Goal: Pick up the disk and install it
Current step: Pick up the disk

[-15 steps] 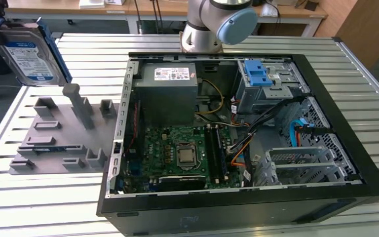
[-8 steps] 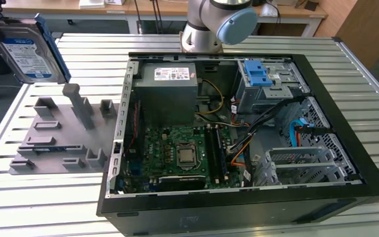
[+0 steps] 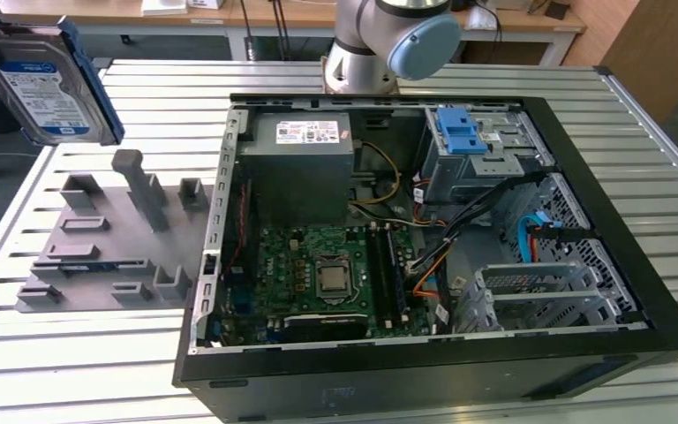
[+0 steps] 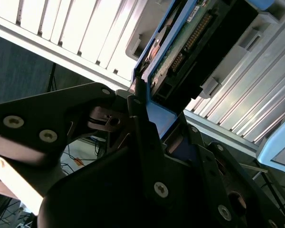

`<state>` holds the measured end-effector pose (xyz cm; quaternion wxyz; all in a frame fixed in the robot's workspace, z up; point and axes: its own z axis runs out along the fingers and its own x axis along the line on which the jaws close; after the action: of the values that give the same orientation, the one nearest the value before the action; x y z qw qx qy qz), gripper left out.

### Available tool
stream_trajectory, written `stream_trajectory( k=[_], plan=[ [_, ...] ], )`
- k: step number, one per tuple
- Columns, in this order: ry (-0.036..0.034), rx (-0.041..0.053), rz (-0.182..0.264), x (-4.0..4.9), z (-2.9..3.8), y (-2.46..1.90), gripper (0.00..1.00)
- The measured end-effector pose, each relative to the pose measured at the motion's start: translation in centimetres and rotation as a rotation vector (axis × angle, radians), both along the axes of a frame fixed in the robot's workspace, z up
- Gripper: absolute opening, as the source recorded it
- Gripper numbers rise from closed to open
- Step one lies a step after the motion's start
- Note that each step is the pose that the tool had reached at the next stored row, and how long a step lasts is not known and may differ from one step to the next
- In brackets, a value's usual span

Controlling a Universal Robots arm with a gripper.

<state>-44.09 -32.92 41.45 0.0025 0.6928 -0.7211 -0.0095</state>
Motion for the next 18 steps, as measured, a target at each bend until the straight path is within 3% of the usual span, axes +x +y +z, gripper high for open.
stream_trajectory(
  k=[18],
  plan=[
    [0.0001, 0.0, 0.0, 0.0, 1.04, 0.0, 0.36]
  ],
)
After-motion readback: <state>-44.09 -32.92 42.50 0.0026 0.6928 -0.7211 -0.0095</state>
